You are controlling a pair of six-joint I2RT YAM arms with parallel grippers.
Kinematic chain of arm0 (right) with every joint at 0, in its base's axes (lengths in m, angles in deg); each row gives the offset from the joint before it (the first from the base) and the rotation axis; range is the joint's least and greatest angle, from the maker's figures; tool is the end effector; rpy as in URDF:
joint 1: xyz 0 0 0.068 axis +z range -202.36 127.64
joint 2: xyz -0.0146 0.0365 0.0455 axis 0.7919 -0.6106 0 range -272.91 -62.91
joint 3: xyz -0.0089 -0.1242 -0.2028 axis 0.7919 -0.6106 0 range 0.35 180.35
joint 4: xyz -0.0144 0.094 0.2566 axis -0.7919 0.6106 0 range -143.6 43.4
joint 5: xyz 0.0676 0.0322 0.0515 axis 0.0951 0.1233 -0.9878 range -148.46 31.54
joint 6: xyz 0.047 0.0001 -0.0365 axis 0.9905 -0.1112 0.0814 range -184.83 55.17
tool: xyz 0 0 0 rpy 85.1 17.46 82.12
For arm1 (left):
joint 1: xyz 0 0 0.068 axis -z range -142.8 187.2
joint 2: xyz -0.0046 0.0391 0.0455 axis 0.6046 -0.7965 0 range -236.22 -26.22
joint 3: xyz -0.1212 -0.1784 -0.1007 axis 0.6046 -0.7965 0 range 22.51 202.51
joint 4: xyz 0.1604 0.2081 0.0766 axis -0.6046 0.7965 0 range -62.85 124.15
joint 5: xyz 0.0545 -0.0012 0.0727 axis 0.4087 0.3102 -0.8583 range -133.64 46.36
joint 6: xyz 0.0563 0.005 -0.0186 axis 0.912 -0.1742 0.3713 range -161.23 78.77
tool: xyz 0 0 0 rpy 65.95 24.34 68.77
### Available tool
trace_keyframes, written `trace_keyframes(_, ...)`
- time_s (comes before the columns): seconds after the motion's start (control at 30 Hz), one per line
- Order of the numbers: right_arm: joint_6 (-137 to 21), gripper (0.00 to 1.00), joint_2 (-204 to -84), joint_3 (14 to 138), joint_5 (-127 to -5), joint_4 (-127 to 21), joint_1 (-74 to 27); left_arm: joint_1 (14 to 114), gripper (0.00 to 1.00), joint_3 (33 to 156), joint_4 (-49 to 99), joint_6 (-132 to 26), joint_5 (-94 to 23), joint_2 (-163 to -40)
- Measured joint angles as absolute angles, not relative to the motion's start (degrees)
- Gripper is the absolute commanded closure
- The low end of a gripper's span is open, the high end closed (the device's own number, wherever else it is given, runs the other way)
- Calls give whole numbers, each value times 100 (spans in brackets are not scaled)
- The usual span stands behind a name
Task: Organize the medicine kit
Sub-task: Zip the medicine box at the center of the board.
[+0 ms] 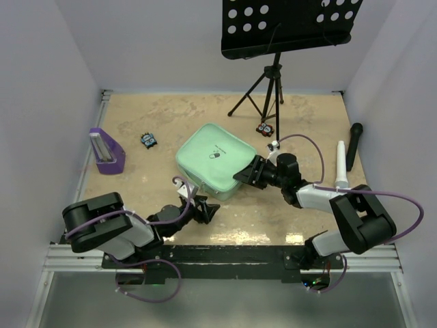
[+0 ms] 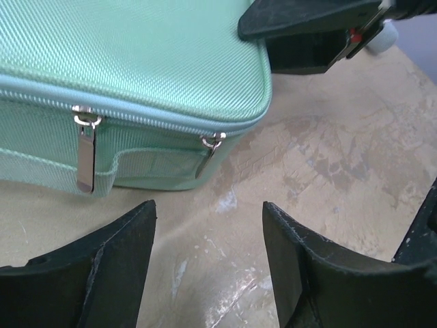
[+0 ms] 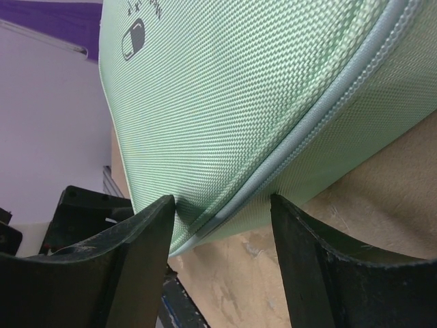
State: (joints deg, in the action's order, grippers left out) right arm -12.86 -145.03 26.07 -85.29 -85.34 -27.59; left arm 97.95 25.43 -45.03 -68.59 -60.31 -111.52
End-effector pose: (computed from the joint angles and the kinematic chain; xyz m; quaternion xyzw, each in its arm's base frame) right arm 0.2497 0.1369 0.1103 0.0708 0.8253 0.4791 0.2904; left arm 0.1129 -0.1761 0.0723 0.1290 0.7538 -0.3614 0.5334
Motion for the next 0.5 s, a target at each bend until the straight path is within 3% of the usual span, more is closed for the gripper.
trace_keyframes(0.5, -1435, 42, -14490, 2650, -8485, -8430, -2766, 9754, 34, 3089, -4509, -6754, -6059, -10975)
